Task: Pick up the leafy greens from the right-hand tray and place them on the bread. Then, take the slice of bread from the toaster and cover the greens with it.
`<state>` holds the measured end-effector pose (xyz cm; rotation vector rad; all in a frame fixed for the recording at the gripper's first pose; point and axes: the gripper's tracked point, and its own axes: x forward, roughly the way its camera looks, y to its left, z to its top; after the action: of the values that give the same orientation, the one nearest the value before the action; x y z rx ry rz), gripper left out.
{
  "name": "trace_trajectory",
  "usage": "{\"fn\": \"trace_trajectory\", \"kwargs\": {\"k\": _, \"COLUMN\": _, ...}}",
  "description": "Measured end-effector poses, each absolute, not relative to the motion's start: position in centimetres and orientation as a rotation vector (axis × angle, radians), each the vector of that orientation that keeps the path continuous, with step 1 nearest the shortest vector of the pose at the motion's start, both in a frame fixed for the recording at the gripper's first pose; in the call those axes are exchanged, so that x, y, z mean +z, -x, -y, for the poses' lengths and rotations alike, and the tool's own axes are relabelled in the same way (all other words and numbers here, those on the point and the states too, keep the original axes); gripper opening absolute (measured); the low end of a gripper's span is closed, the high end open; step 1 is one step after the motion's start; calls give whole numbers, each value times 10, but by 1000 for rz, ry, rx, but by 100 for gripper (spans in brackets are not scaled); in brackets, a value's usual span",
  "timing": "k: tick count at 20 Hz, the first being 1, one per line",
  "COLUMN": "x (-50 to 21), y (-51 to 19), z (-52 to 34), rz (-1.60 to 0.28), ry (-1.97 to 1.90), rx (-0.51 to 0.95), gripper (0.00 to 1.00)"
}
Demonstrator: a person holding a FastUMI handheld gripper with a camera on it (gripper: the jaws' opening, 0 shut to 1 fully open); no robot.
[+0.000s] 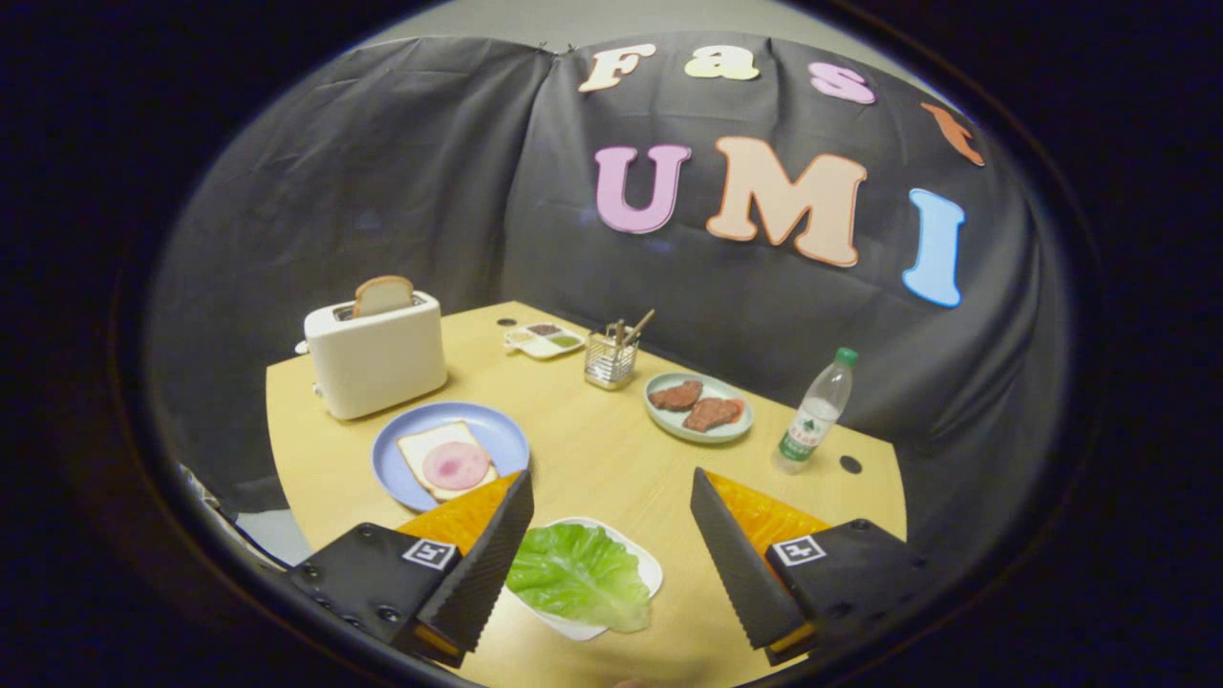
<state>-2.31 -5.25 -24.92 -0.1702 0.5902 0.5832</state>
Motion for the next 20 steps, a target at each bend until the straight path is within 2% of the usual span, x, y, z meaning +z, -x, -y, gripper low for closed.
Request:
{"fn": "trace_trajectory", "kwargs": {"k": 8, "x": -312, "y": 31, "z": 46, "rz": -733, "ry": 223, "rx": 668, "gripper": 100}}
{"fn": "trace_trajectory", "kwargs": {"k": 20, "x": -392, "y": 55, "z": 60, "rz": -981, "ry": 244, "rx": 646, "gripper": 100}}
